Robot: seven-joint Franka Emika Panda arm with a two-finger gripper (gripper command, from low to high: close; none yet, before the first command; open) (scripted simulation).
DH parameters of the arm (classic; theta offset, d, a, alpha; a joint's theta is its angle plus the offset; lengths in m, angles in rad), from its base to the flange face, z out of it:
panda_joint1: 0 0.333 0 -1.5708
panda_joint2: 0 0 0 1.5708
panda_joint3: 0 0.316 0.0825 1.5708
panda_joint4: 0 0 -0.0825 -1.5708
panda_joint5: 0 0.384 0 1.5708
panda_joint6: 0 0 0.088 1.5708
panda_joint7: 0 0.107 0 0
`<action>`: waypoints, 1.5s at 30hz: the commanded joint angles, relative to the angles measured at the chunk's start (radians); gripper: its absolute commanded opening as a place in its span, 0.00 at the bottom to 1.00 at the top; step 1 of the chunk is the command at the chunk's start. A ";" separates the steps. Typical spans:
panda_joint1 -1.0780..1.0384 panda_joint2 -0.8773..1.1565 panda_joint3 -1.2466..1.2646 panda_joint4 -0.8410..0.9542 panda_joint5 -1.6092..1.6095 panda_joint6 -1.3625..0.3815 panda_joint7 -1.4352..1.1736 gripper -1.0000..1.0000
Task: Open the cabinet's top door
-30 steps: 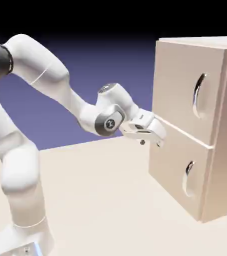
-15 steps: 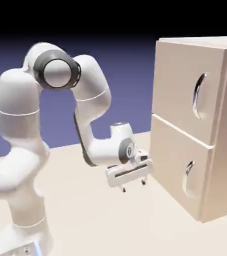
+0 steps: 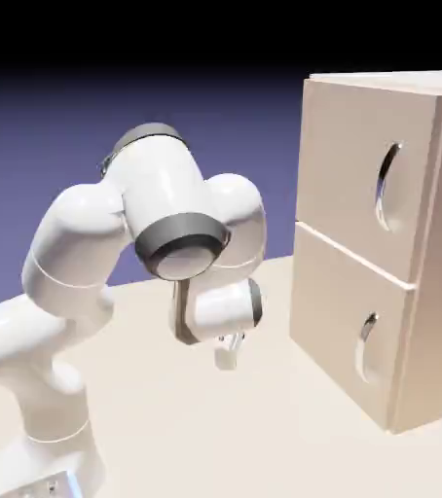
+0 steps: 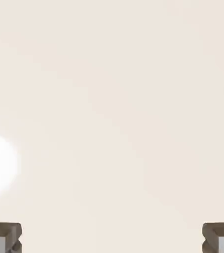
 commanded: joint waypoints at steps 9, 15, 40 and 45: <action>-0.288 0.320 0.300 0.059 -0.391 -0.075 -0.287 0.50; -0.481 0.533 0.500 0.099 -0.652 -0.126 -0.479 0.50; -0.720 0.708 0.845 -0.095 -0.939 -0.640 -0.487 0.00; -0.746 0.681 0.960 -0.215 -0.860 -0.858 -0.421 0.00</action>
